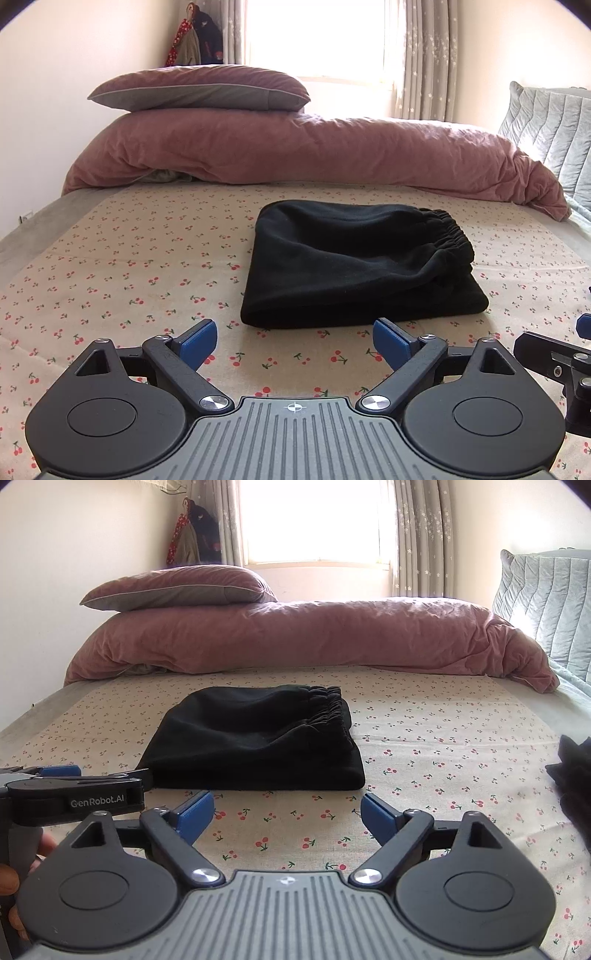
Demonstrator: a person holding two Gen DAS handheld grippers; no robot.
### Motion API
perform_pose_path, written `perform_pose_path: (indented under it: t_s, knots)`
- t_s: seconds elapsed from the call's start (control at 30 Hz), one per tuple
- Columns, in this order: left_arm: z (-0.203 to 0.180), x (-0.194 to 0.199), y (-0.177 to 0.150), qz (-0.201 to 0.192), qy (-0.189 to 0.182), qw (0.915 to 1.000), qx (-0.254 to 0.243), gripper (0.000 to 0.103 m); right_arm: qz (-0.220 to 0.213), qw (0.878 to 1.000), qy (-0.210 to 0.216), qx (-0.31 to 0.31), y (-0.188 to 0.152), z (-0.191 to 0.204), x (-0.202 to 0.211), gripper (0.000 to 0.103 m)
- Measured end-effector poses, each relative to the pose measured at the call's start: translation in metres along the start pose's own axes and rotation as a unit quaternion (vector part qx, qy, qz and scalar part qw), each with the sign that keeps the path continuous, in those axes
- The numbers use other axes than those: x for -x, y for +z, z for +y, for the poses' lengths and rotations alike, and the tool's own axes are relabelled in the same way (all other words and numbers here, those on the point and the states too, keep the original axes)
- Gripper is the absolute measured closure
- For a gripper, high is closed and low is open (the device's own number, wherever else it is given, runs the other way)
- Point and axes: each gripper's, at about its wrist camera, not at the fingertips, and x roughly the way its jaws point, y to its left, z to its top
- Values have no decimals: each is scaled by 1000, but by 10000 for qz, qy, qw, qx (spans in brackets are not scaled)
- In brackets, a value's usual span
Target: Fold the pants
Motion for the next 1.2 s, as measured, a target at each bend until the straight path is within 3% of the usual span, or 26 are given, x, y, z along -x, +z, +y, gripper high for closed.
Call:
perform_pose_path:
  t_s: [0.23, 0.37, 1.2]
  knots:
    - [2, 1, -2, 21, -98, 9999, -33, 7, 229, 9994, 121, -210, -5, 0, -6, 5]
    - [0, -1, -3, 70, -51, 9999, -75, 4, 233, 9996, -167, -60, -6, 3, -6, 5]
    - [1, -8, -4, 301, 180, 9994, -46, 0, 535, 9978, -345, -173, -6, -1, -17, 5]
